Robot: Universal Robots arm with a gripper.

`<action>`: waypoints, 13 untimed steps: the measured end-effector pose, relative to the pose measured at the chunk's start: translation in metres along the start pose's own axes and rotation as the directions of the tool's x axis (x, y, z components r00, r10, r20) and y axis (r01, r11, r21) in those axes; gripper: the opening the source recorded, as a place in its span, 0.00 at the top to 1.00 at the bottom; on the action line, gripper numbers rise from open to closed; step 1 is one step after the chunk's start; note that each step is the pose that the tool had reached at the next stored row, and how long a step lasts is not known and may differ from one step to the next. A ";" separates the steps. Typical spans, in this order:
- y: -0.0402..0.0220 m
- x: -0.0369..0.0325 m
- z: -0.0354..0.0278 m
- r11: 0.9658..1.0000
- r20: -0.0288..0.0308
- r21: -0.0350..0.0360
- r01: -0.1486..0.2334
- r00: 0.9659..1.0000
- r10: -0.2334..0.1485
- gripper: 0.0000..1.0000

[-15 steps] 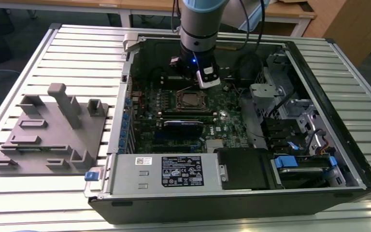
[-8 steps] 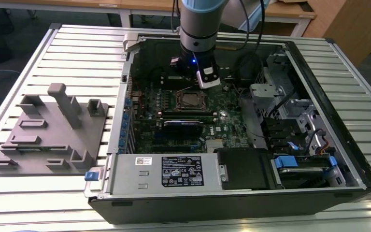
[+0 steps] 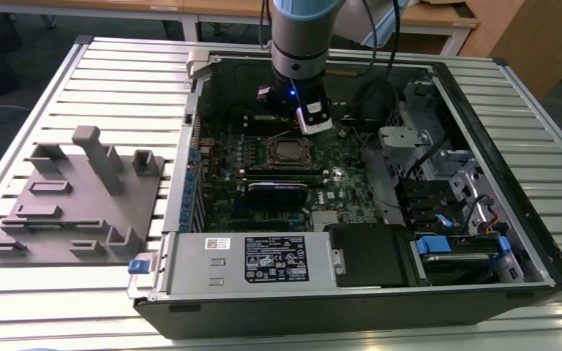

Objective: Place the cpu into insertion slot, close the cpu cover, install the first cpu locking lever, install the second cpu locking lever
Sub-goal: 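Install the first cpu locking lever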

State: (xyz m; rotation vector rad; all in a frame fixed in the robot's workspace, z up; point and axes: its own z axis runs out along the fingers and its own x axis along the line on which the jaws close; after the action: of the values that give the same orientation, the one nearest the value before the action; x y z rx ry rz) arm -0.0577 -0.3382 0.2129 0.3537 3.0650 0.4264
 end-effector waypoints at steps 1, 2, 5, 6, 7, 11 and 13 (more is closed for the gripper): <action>0.0000 0.0000 0.0000 1.000 0.000 0.000 0.000 1.000 0.000 0.89; 0.0000 0.0000 0.0000 1.000 0.000 0.000 -0.001 1.000 0.001 0.89; -0.0001 0.0000 0.0003 1.000 0.003 0.000 -0.010 1.000 0.010 0.89; -0.0001 0.0000 0.0004 1.000 0.005 0.000 -0.019 1.000 0.019 0.89; -0.0001 -0.0001 0.0005 1.000 0.008 0.000 -0.029 1.000 0.029 0.89; -0.0003 -0.0001 0.0009 0.997 0.021 -0.001 -0.075 0.997 0.075 0.89; -0.0003 -0.0001 0.0012 0.995 0.028 -0.002 -0.099 0.995 0.099 0.89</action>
State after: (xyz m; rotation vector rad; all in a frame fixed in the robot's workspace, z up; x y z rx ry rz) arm -0.0576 -0.3382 0.2117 0.5086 3.0293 0.4218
